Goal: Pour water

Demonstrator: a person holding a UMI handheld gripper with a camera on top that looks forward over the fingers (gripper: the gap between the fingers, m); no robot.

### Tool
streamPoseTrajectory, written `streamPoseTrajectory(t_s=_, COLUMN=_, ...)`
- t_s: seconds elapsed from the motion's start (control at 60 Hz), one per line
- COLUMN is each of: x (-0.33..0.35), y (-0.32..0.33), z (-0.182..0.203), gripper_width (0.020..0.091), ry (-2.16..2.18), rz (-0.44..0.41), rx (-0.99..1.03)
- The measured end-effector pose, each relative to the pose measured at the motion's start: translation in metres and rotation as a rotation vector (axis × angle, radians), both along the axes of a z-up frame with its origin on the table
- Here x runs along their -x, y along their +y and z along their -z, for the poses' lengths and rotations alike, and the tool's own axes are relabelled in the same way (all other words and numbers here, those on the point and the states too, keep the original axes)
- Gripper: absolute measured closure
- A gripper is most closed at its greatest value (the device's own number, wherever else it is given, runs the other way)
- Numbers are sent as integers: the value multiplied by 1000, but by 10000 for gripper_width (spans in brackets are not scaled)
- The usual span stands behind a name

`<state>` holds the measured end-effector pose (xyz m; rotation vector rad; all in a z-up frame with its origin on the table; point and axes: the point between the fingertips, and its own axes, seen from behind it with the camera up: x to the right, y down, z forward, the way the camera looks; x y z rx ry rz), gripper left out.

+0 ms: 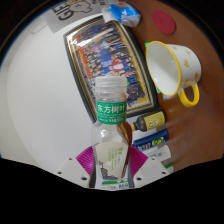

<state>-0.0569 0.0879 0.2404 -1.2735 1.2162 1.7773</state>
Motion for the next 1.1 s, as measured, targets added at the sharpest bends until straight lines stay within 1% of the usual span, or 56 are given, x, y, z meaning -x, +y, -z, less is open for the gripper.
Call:
streamPoseTrajectory(t_s=0.15, x=-9, y=14, z=14, gripper_width=669, ry=220, rz=12, rx=45)
streamPoseTrajectory(t_s=0.233, x=-13, y=19, z=25, gripper_width=668, ry=270, rz=17, rx=70)
streamPoseTrajectory(t_s=0.417, x=-3, y=19, z=36, gripper_width=667, ry=181, rz=-34, rx=86)
streamPoseTrajectory(t_s=0.55, x=3, y=14, z=29, gripper_width=669, ry=-140, rz=-89, rx=28)
streamPoseTrajectory(t_s=0.65, x=-9, y=11, z=16, gripper_width=667, ry=-465, rz=-99, rx=-52)
streamPoseTrajectory(t_s=0.683, x=-18, y=10, z=11, gripper_width=668, ry=-585, rz=-90, rx=-84)
streamPoseTrajectory(t_s=0.75, x=-43, y=14, z=0, gripper_width=668, ry=-812, rz=-44, rx=-140)
streamPoseTrajectory(t_s=0.883, x=-114, y=22, z=-14, gripper_width=668, ry=-1218, rz=49, rx=-206)
streamPoseTrajectory(t_s=0.95, x=-154, y=26, z=-8, gripper_width=667, ry=-1435, rz=92, rx=-213)
streamPoseTrajectory(t_s=1.0, x=-181, y=30, z=4, gripper_width=670, ry=-1576, rz=110, rx=-207)
streamPoseTrajectory(t_s=1.1, x=-223, y=36, z=42, gripper_width=670, ry=-1800, rz=98, rx=-166)
